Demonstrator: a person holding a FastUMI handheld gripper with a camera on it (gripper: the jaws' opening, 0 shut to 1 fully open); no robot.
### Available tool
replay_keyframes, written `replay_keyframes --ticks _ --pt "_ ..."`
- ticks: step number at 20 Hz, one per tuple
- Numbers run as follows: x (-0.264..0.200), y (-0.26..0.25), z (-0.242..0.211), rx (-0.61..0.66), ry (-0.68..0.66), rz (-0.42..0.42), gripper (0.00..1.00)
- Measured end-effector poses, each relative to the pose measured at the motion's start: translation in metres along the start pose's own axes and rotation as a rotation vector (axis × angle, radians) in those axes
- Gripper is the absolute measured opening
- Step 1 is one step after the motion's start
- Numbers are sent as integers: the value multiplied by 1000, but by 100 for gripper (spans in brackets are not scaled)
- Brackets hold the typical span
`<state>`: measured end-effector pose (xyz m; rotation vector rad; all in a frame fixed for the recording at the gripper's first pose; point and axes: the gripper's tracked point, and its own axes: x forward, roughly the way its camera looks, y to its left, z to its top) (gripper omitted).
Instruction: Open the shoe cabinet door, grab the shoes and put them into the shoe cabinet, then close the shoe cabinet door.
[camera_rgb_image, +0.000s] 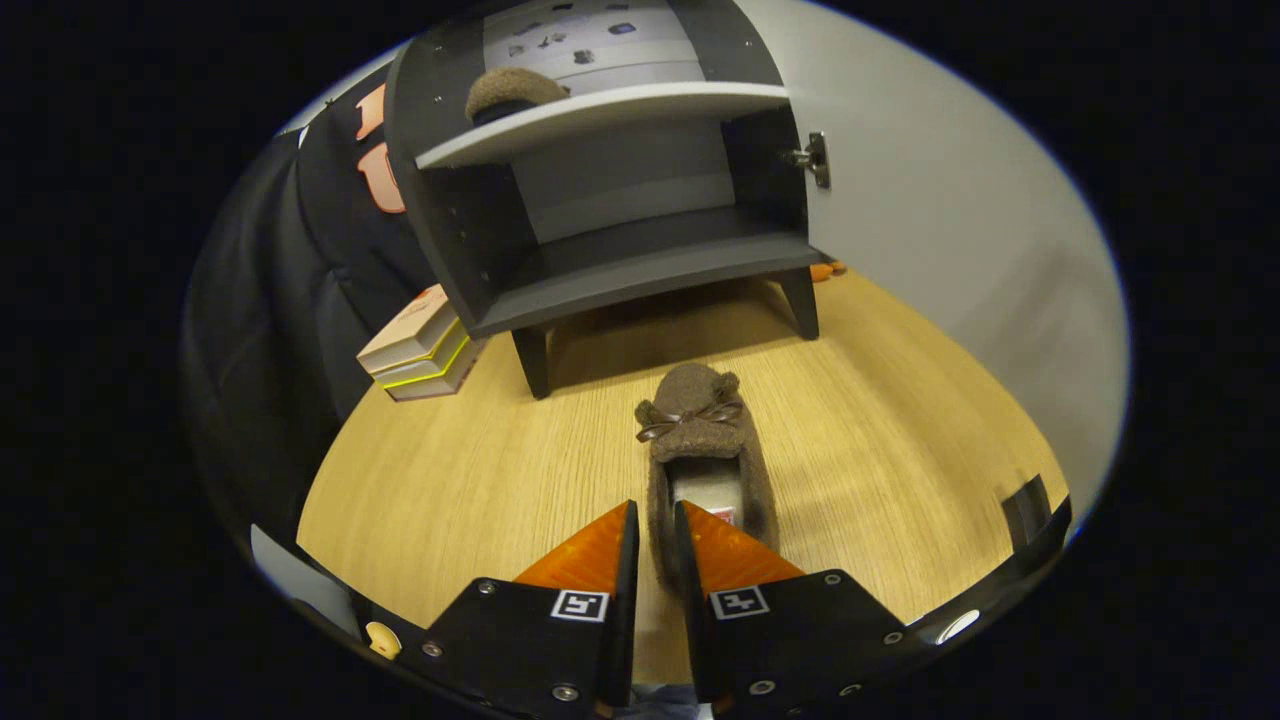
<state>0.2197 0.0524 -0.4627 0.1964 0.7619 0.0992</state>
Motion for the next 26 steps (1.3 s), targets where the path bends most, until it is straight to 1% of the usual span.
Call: replay_keyframes --ticks 4,5,7,8,11,12,14,15,18,21,24,26 --pt "44 0 -10 17 68 18 22" --pt "51 0 -5 14 60 21 21" --pt "68 -5 -3 3 49 -1 19" --pt "69 -6 -1 18 39 -5 15" --pt "72 -5 0 35 14 24 9" --pt "69 -5 3 49 13 15 7" --pt "57 -11 16 0 -12 -16 5" --pt "47 -11 25 -13 -21 -15 5" --pt "11 -5 45 48 -48 16 5" --pt "-26 -7 70 22 -88 4 5" --pt "-65 4 112 -18 -161 21 5" --pt "-87 15 151 -48 -221 27 5"
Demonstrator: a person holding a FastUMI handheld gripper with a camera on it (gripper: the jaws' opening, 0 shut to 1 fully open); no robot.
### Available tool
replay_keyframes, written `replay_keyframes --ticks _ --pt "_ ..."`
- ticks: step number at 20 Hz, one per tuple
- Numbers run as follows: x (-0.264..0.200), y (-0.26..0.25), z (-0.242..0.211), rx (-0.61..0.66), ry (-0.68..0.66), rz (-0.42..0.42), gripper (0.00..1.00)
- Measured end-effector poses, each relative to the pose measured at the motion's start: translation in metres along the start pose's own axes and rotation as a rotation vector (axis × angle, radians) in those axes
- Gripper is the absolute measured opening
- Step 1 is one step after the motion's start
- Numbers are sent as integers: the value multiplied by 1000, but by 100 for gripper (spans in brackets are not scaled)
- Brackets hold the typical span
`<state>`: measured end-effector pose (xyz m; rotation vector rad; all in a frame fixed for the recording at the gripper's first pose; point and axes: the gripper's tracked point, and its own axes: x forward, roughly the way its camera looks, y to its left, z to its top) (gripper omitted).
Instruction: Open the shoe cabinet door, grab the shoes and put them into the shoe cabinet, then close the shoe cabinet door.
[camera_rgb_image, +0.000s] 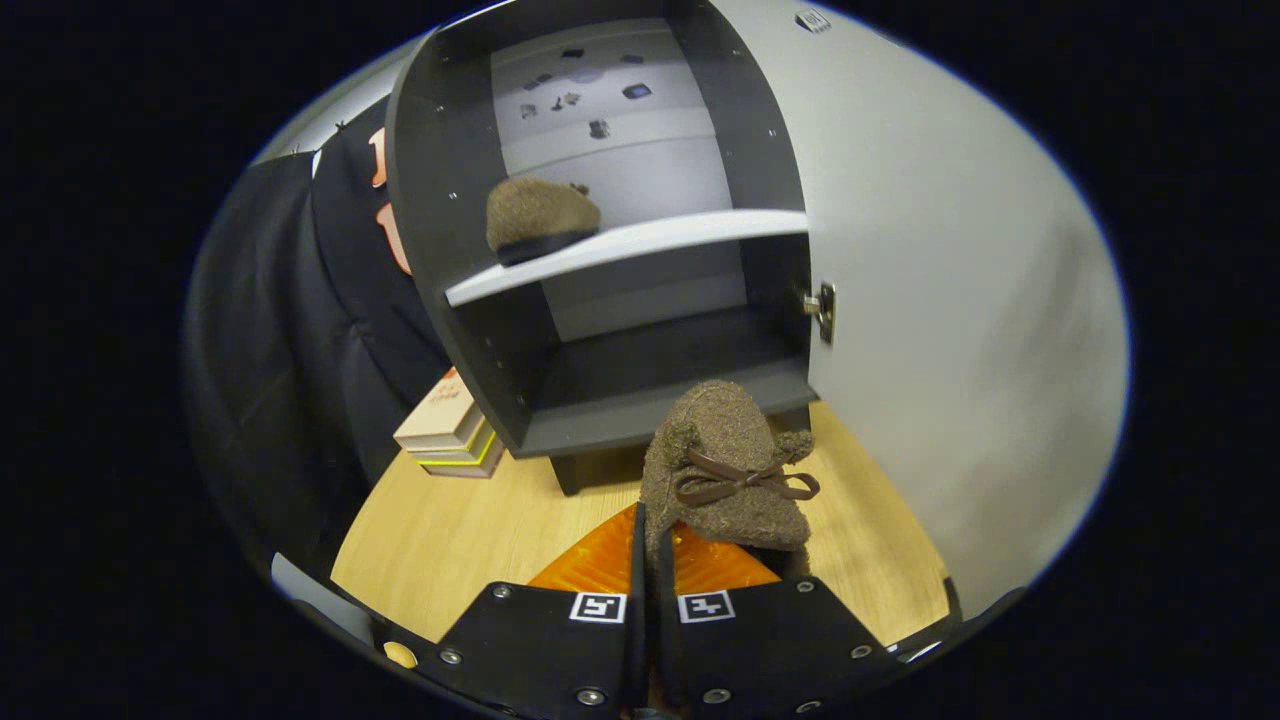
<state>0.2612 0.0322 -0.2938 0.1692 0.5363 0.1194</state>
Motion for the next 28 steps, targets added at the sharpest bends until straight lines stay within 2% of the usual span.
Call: replay_keyframes --ticks 5,9,12,20,28 --pt "-13 12 111 -48 -146 23 5" --pt "9 -1 191 -106 -194 22 5" --pt "42 1 235 -149 -197 24 5" --pt "160 -12 292 -214 -94 4 5" --pt "216 -13 280 -181 7 2 5"
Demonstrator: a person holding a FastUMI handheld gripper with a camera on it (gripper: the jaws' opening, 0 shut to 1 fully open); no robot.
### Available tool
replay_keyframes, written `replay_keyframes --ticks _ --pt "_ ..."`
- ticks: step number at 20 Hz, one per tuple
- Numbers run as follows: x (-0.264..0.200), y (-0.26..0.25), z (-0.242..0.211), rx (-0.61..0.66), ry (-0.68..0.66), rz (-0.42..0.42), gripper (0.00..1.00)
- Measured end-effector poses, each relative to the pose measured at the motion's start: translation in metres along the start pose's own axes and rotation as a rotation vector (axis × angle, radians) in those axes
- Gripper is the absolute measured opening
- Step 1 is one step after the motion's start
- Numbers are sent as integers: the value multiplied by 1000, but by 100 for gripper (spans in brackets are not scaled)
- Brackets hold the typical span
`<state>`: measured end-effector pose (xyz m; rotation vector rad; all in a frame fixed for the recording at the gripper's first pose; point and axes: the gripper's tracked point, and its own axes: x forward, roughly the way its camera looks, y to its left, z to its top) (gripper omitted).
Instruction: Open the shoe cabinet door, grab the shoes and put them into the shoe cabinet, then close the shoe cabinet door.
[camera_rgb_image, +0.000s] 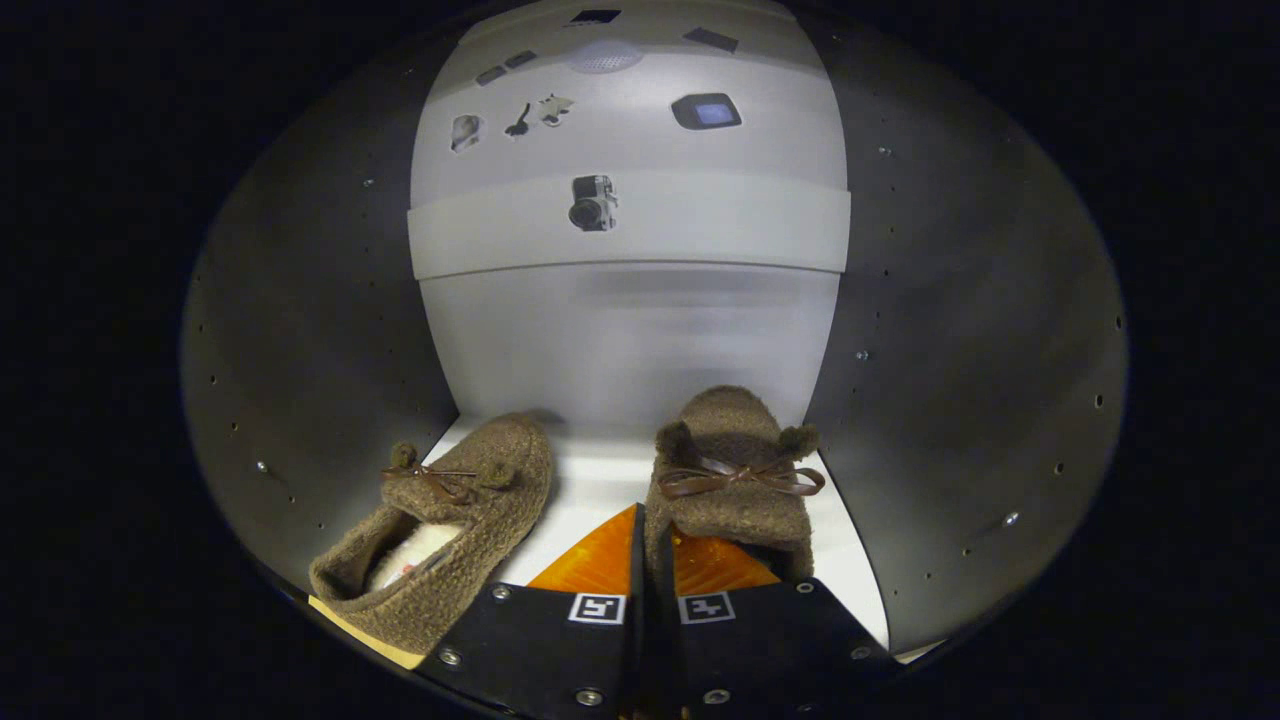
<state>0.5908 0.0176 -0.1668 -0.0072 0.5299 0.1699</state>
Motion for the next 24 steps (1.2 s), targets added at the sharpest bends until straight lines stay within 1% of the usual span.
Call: replay_keyframes --ticks 1,2,6,9,11,12,14,17,18,22,24 --pt "4 1 0 12 -6 -1 7" --pt "5 3 -2 21 1 8 13" --pt "-3 4 1 42 -12 5 20" --pt "-20 -2 9 49 -57 -23 22" --pt "-37 -1 8 59 -57 -19 23" --pt "-46 -1 10 60 -77 -24 23" --pt "-70 -2 12 46 -112 -43 23" --pt "-119 12 9 18 -163 -45 23" --pt "-139 17 9 9 -193 -49 26" --pt "-227 38 6 17 -305 -59 26" --pt "-265 44 -3 11 -334 -72 26"
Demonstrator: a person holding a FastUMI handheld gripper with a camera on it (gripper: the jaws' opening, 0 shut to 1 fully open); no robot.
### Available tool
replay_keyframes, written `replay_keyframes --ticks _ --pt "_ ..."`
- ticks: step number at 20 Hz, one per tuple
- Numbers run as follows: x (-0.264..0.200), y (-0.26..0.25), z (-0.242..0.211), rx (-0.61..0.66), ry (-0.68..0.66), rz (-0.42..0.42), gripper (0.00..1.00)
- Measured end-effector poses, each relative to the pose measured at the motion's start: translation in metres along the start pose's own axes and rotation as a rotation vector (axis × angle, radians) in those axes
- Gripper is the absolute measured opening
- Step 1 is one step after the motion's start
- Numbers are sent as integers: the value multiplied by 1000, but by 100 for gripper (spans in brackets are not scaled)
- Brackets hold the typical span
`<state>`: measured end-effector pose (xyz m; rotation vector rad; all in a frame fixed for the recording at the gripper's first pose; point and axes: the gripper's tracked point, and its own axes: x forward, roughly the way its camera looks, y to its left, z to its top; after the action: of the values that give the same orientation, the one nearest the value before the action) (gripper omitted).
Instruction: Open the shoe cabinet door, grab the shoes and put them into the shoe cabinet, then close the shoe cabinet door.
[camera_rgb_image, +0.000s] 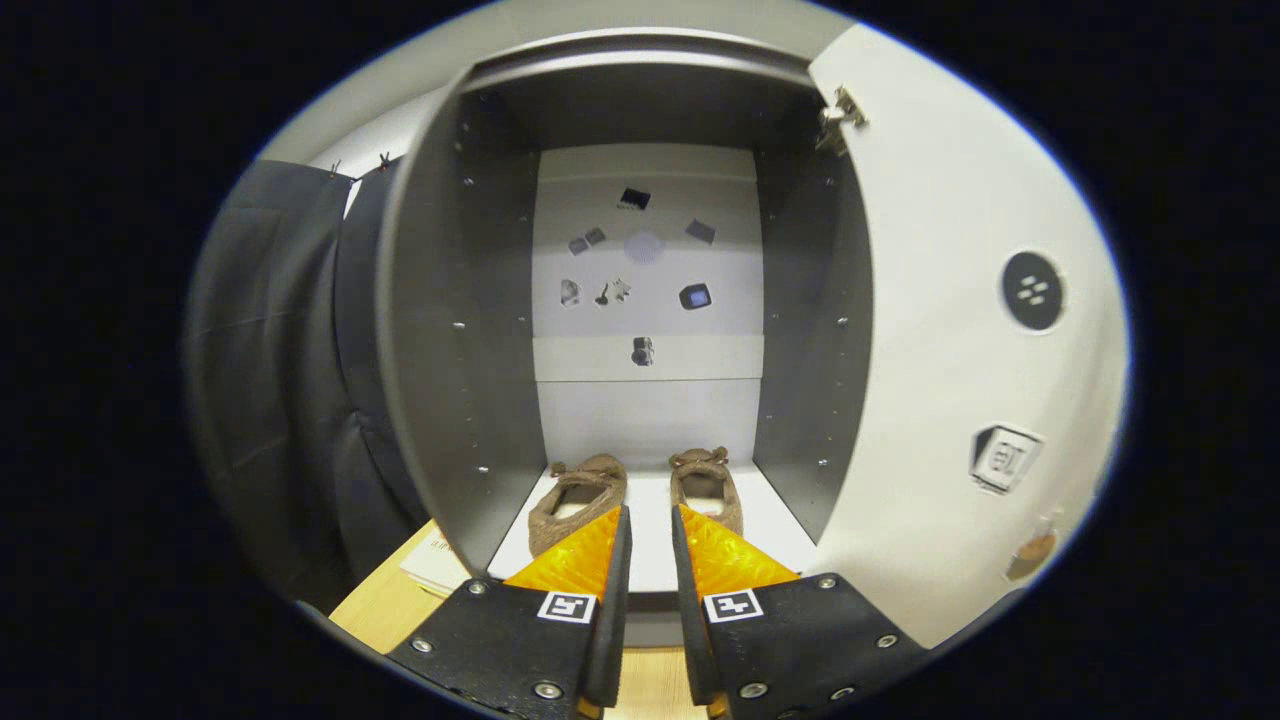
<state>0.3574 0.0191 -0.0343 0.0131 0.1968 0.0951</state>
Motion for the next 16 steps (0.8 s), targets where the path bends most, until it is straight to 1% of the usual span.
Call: replay_keyframes --ticks 4,9,12,16 --pt "-74 0 -5 0 -33 -41 27" --pt "-157 -17 -12 18 -74 -101 30" --pt "-196 -35 -23 17 -75 -140 35" --pt "-241 -54 -37 54 -75 -193 41"
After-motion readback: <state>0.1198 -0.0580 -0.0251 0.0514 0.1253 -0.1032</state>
